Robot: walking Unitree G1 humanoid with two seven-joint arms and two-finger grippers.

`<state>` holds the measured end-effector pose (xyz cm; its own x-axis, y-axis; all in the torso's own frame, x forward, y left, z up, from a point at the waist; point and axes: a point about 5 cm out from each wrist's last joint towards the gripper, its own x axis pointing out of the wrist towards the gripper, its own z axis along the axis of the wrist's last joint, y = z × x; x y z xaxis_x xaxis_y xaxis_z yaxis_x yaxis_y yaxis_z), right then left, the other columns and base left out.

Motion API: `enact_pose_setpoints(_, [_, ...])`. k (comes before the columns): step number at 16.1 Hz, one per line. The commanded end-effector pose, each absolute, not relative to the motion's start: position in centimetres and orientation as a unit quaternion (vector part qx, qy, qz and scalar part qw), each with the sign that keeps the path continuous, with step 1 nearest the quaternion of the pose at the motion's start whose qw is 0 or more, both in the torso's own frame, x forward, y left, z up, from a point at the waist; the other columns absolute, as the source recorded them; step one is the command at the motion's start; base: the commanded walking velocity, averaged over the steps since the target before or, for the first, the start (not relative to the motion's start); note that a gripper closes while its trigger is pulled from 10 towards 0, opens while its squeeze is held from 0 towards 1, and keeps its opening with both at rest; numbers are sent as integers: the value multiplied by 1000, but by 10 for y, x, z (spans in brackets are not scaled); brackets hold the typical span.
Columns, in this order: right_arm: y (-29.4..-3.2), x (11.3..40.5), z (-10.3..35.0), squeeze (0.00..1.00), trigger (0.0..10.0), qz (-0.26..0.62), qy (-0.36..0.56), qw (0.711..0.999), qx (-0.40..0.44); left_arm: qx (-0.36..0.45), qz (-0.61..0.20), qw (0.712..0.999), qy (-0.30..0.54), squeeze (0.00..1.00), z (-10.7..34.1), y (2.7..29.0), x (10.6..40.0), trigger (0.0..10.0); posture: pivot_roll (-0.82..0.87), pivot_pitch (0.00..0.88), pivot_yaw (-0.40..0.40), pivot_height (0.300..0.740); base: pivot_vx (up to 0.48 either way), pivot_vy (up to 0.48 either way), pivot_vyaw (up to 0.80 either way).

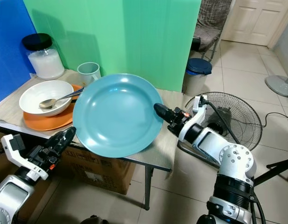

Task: Setting the table

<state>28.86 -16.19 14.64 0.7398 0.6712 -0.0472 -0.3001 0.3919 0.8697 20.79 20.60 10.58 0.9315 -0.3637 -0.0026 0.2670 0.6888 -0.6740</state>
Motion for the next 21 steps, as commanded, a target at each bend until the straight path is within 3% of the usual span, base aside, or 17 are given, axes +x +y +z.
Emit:
enact_pose_setpoints(1, [-158,285,158,0,0,334,177,800,466,-361,-191,911,61,0,110,206,211,10000,-59,0,38,740,0,0,0])
enact_pose_setpoints(2, [-158,284,159,0,0,338,175,800,464,-363,-208,906,56,0,113,205,213,8196,-59,0,38,740,0,0,0])
enact_pose_setpoints(4, [-157,282,158,0,0,345,175,800,458,-356,-238,902,55,0,117,201,215,0,-57,0,41,740,0,0,0])
enact_pose_setpoints(9, [-156,281,157,0,0,350,170,805,449,-334,-257,905,59,0,123,197,218,0,-55,0,49,740,0,0,0])
enact_pose_setpoints(21, [-156,274,136,0,0,374,185,796,439,-355,-303,880,86,0,121,189,219,0,-70,0,95,740,0,0,0])
